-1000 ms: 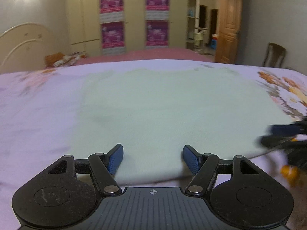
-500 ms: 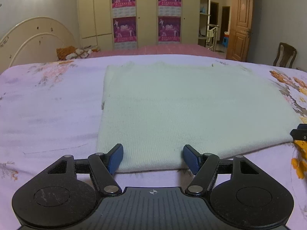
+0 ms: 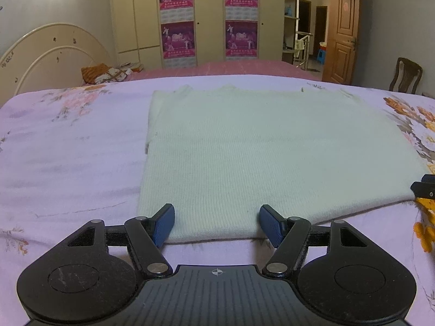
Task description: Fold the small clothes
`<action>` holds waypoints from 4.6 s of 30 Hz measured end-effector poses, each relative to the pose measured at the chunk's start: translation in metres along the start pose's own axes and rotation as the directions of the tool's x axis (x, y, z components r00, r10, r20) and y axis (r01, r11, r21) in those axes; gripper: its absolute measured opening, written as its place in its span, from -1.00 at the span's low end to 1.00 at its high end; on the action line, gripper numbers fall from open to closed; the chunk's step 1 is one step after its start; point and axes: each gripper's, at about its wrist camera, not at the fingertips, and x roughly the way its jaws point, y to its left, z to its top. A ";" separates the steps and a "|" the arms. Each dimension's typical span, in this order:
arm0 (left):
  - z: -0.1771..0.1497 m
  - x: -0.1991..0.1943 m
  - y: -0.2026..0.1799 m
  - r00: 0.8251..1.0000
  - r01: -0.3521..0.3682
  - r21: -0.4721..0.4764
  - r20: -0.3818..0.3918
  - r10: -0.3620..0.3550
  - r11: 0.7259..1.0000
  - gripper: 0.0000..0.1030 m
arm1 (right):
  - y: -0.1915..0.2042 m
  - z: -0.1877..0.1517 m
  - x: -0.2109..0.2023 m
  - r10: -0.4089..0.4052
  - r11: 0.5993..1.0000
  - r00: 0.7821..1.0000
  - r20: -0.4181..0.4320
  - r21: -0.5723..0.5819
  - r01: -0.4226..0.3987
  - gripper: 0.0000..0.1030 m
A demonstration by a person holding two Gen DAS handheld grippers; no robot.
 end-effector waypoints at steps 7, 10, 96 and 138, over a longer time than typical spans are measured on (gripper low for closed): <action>-0.004 -0.045 0.029 0.996 0.085 -0.232 0.051 -0.075 0.969 0.34 | -0.008 0.008 -0.023 0.037 0.997 0.999 0.018 0.066 -0.038 -0.38; -0.025 -0.043 0.052 0.988 0.153 -0.440 0.042 -0.150 0.885 0.33 | -0.010 0.005 -0.027 0.043 0.996 0.999 0.013 0.077 -0.043 -0.38; 0.178 0.044 -0.079 0.891 0.451 -0.235 0.058 -0.451 0.861 -0.47 | -0.142 0.028 0.020 0.235 0.676 0.944 0.233 0.658 -0.331 -0.43; 0.146 0.117 -0.023 0.908 0.398 -0.265 -0.027 -0.419 0.878 -0.26 | -0.102 0.061 0.067 0.265 0.880 0.964 0.033 0.401 -0.255 -0.74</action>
